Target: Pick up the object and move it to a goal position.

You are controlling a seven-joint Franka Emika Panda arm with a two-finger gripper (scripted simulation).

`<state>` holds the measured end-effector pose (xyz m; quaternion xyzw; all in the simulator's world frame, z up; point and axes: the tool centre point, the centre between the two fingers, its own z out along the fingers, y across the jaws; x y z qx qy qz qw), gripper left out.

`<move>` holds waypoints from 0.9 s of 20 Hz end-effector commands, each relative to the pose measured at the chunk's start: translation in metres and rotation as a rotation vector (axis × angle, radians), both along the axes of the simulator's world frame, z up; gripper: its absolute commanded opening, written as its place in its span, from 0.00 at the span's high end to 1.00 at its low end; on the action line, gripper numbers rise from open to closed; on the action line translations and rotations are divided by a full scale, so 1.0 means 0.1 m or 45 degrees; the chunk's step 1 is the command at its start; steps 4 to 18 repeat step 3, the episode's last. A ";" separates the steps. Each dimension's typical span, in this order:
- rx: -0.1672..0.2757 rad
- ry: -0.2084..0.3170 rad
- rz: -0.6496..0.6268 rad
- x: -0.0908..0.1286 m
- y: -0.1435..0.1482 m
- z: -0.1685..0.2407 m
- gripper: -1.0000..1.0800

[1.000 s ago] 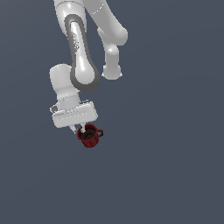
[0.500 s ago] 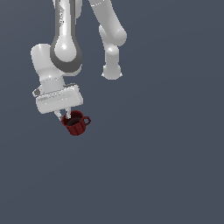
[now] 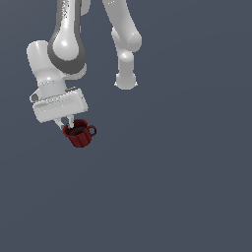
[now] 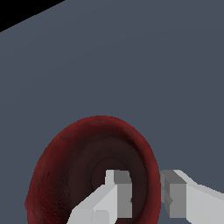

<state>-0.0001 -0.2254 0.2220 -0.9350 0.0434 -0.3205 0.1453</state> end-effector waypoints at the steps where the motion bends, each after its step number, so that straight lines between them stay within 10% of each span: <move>1: -0.002 -0.003 0.002 0.02 0.01 0.01 1.00; 18: -0.002 -0.003 0.002 0.02 0.02 0.00 1.00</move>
